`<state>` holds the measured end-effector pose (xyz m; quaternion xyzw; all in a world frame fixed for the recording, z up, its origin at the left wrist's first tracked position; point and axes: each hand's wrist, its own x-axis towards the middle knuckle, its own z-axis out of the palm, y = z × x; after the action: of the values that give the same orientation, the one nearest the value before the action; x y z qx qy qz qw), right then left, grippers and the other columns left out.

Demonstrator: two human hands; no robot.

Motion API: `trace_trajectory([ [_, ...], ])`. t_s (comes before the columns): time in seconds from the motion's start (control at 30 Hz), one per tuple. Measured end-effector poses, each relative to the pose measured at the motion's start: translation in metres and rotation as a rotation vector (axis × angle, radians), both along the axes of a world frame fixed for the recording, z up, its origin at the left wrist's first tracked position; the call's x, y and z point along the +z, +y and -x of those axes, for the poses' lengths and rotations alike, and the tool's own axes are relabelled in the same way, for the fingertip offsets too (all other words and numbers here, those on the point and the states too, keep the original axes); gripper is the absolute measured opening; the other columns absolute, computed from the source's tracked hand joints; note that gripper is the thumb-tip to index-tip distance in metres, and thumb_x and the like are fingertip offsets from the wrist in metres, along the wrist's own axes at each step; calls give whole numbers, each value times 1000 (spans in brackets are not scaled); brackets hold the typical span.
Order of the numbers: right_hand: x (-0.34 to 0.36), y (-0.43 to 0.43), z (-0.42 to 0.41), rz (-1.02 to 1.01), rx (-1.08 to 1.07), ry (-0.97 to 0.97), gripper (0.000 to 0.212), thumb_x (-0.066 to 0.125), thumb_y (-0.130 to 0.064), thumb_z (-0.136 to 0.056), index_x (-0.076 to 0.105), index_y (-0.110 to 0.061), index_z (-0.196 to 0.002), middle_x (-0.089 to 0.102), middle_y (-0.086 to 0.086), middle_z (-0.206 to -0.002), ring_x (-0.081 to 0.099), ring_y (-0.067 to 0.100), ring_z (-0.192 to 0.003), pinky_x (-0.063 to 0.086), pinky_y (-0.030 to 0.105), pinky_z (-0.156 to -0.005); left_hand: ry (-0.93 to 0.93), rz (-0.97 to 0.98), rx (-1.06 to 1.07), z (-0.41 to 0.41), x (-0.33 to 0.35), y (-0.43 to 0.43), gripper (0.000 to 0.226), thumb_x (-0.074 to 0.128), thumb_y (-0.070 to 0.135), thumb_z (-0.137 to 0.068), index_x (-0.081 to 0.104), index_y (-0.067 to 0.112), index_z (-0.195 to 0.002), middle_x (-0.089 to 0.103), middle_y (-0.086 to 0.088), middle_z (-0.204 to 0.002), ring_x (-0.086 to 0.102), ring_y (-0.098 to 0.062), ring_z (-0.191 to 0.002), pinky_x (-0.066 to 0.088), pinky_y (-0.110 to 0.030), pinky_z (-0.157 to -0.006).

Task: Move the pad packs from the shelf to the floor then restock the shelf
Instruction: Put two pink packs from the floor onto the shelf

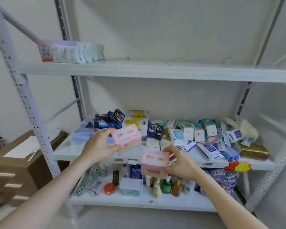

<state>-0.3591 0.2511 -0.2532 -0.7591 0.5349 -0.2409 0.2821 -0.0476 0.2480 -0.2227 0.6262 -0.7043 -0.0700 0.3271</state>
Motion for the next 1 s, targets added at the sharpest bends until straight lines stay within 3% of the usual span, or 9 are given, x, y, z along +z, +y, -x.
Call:
trace_trajectory([
  [0.1, 40, -1, -7, 83, 19, -13, 62, 79, -33, -66, 50, -30, -121, 58, -13, -112, 58, 2, -92, 50, 20, -73, 34, 61, -17, -11, 43, 6, 63, 81, 53, -64, 61, 30, -119, 66, 15, -104, 62, -7, -92, 48, -25, -72],
  [0.23, 87, -1, -17, 149, 72, -49, 56, 81, -29, -68, 53, -30, -117, 62, -18, -102, 60, -4, -85, 48, 10, -63, 52, 98, -35, -26, 97, 12, 53, 85, 47, -60, 66, 33, -108, 69, 17, -100, 64, 0, -87, 51, -28, -76],
  [0.3, 108, 0, -22, 184, 96, -60, 52, 81, -27, -67, 55, -32, -112, 64, -17, -99, 60, -9, -84, 49, 11, -62, 50, 103, -46, -32, 122, 15, 52, 86, 49, -60, 65, 35, -106, 66, 19, -98, 56, 14, -67, 42, -18, -61],
  [0.37, 128, -2, -29, 213, 109, -63, 50, 80, -27, -67, 57, -32, -110, 66, -15, -99, 63, -5, -84, 52, 16, -64, 49, 105, -52, -38, 147, 17, 53, 86, 50, -58, 64, 36, -105, 63, 20, -96, 49, 17, -58, 33, -15, -55],
  [0.6, 184, -28, -53, 217, 138, -71, 51, 82, -23, -68, 58, -19, -113, 67, -7, -102, 67, 9, -89, 58, 31, -78, 11, 78, -76, -59, 227, -2, 59, 87, 45, -60, 65, 28, -112, 64, 11, -103, 49, 4, -67, 36, -19, -62],
  [0.8, 236, -71, -71, 249, 210, -111, 46, 84, -25, -69, 60, -22, -108, 68, -3, -102, 68, 9, -87, 56, 25, -75, -51, 88, -77, -72, 294, -52, 48, 87, 35, -65, 65, 24, -107, 67, 14, -99, 58, 9, -71, 44, -12, -62],
  [0.9, 262, -95, -81, 307, 211, -144, 42, 83, -18, -72, 61, -19, -107, 67, 0, -101, 68, 14, -83, 56, 26, -72, -41, 76, -90, -76, 325, -82, 50, 86, 27, -68, 66, 17, -112, 71, 4, -100, 65, -7, -89, 46, -17, -75],
  [1.0, 284, -121, -93, 343, 225, -186, 37, 82, -13, -73, 63, -16, -105, 69, 3, -99, 69, 15, -80, 55, 25, -70, -46, 86, -87, -82, 348, -110, 49, 86, 25, -69, 66, 15, -112, 70, 2, -98, 64, -10, -89, 46, -17, -74],
])
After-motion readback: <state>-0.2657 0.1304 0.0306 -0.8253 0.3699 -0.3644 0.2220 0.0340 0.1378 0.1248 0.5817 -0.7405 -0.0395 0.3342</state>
